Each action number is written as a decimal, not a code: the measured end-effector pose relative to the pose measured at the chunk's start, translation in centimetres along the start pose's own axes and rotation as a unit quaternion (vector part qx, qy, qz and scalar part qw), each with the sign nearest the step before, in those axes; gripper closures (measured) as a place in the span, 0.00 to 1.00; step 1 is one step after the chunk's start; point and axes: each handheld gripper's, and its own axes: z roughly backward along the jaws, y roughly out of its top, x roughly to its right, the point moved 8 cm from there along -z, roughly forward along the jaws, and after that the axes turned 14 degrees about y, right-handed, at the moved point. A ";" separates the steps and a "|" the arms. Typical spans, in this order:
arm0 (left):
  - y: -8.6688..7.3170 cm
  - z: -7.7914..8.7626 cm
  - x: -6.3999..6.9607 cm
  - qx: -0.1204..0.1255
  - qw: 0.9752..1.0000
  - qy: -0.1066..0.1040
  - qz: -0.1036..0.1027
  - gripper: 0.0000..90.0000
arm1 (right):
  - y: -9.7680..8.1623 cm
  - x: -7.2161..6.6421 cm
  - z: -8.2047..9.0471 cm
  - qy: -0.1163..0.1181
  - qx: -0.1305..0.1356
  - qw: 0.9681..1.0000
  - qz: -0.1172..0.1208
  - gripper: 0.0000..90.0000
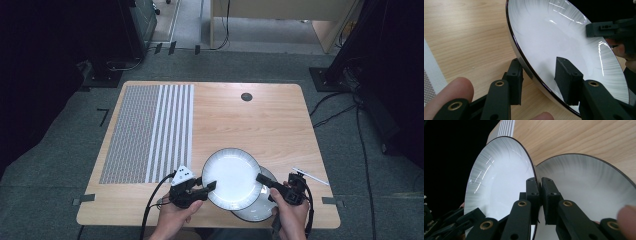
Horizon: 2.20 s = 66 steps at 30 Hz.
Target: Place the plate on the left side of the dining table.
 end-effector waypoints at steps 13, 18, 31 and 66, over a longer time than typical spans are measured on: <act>1.7 1.7 -3.5 0.008 1.000 0.008 0.024 0.67 | 1.3 -3.1 -3.5 0.005 -0.013 1.000 0.017 0.95; 2.2 2.2 -4.9 0.011 0.999 0.015 0.035 0.67 | 1.5 -4.0 -5.0 0.008 -0.020 1.000 0.020 0.95; 3.5 3.6 -9.8 0.016 0.997 0.027 0.067 0.69 | 2.4 -6.8 -10.1 0.012 -0.038 0.999 0.034 0.94; 4.6 3.9 -24.1 0.014 0.981 0.113 0.154 0.70 | 2.3 -10.0 -25.8 0.001 -0.093 0.995 0.046 0.95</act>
